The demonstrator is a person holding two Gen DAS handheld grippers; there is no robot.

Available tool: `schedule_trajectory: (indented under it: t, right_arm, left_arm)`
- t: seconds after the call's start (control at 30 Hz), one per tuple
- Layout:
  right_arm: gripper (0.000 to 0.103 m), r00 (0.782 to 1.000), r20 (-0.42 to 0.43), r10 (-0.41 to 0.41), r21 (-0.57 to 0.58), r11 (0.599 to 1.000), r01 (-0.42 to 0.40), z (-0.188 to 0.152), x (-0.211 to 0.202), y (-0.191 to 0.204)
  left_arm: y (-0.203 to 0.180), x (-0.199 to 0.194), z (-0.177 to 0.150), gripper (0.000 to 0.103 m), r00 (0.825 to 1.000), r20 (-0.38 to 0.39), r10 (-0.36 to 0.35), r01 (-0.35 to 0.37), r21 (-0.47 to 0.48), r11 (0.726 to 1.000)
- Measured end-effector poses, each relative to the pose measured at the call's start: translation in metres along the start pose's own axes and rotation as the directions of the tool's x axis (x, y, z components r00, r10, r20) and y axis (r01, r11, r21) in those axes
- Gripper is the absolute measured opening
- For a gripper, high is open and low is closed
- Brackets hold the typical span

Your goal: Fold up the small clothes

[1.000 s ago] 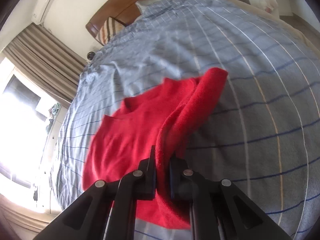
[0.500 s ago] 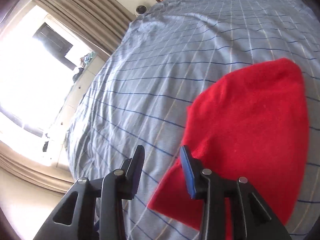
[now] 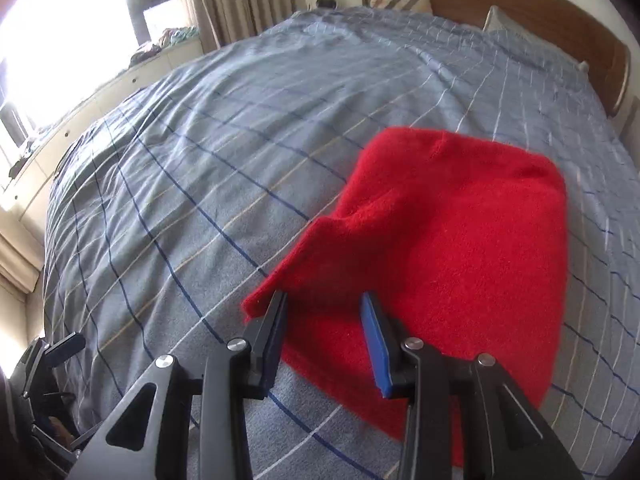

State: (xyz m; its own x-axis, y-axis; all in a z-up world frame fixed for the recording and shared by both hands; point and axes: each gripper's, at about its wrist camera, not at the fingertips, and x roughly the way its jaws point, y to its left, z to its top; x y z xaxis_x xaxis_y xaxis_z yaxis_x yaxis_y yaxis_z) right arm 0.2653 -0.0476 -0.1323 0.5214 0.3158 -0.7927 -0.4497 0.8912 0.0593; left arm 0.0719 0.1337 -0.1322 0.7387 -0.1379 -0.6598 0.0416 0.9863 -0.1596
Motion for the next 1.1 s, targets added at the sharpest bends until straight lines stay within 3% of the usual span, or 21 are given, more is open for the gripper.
schedule_trajectory:
  t: [0.03,0.07,0.13,0.2,0.33,0.43,0.57,0.73,1.1]
  right_arm:
    - [0.056,0.997,0.069,-0.025,0.029,0.999,0.023,-0.004,-0.019,-0.004]
    - [0.078,0.989,0.136,-0.065,0.064,0.996,0.056,-0.011,-0.039,-0.011]
    - [0.093,0.952,0.249,-0.179,0.142,0.979,0.147,-0.030,-0.076,-0.028]
    - [0.093,0.918,0.264,-0.295,0.210,0.947,0.244,-0.050,-0.095,-0.049]
    - [0.093,0.893,0.132,-0.430,0.347,0.864,0.365,-0.095,-0.091,-0.100]
    - [0.093,0.886,0.057,-0.460,0.428,0.813,0.395,-0.121,-0.080,-0.125]
    - [0.094,0.906,0.009,-0.423,0.543,0.763,0.351,-0.136,-0.070,-0.148]
    - [0.100,0.928,-0.007,-0.373,0.553,0.772,0.314,-0.137,-0.061,-0.157]
    - [0.103,0.908,-0.050,-0.416,0.511,0.771,0.381,-0.137,-0.048,-0.147]
  left_arm:
    - [0.000,-0.002,0.011,0.102,1.000,0.024,0.001,-0.002,0.030,1.000]
    - [0.000,-0.001,0.023,0.102,0.999,0.044,0.017,-0.020,0.063,0.998]
    - [0.001,0.014,0.051,0.102,0.996,0.065,0.061,-0.070,0.139,0.988]
    - [0.003,0.047,0.079,0.102,0.996,0.031,0.081,-0.086,0.206,0.975]
    - [0.014,0.125,0.126,0.102,0.989,-0.081,0.127,-0.103,0.251,0.962]
    - [0.022,0.177,0.125,0.103,0.959,-0.152,0.239,-0.176,0.344,0.922]
    - [0.041,0.181,0.118,0.103,0.979,-0.163,0.126,-0.082,0.255,0.963]
    - [0.038,0.183,0.119,0.103,0.976,-0.172,0.130,-0.082,0.260,0.962]
    - [0.040,0.184,0.120,0.103,0.977,-0.175,0.125,-0.077,0.255,0.964]
